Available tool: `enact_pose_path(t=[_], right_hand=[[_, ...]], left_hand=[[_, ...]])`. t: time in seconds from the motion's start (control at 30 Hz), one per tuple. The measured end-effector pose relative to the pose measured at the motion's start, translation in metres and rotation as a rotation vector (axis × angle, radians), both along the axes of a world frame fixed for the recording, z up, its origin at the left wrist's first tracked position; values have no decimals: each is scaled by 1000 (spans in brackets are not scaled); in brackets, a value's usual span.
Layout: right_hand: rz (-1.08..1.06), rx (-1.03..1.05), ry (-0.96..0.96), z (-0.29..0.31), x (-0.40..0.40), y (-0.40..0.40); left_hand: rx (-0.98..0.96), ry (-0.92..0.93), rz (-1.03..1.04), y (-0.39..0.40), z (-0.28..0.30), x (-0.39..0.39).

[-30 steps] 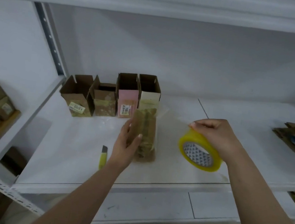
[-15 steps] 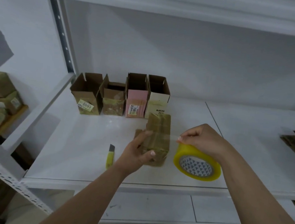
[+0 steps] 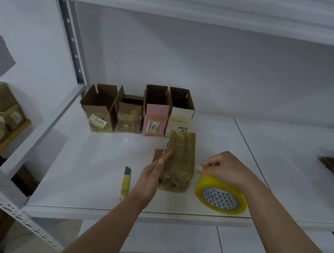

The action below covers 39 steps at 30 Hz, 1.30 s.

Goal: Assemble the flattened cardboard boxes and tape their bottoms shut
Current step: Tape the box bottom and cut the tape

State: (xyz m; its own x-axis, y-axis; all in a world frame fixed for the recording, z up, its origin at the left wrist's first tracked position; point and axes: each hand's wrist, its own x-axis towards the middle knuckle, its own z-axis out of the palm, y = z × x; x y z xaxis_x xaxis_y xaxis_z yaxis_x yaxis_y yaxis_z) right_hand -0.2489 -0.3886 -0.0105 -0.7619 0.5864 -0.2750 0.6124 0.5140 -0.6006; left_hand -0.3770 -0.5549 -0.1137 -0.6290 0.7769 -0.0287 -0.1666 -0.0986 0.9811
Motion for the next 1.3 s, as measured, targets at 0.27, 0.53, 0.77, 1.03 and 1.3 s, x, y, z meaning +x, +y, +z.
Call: enact_pose_path(t=[0.27, 0.53, 0.77, 1.03, 1.3], right_hand=[[13, 114, -105, -10, -6, 2], [-8, 128, -173, -21, -10, 4], [-44, 79, -157, -29, -13, 6], [-73, 38, -108, -35, -11, 5], [-63, 21, -52, -33, -6, 5]], left_hand=[[50, 38, -15, -3, -11, -1], [41, 44, 32, 1, -15, 6], [11, -125, 92, 12, -21, 13], [-24, -266, 228, 17, -19, 22], [-704, 583, 458, -18, -6, -23]])
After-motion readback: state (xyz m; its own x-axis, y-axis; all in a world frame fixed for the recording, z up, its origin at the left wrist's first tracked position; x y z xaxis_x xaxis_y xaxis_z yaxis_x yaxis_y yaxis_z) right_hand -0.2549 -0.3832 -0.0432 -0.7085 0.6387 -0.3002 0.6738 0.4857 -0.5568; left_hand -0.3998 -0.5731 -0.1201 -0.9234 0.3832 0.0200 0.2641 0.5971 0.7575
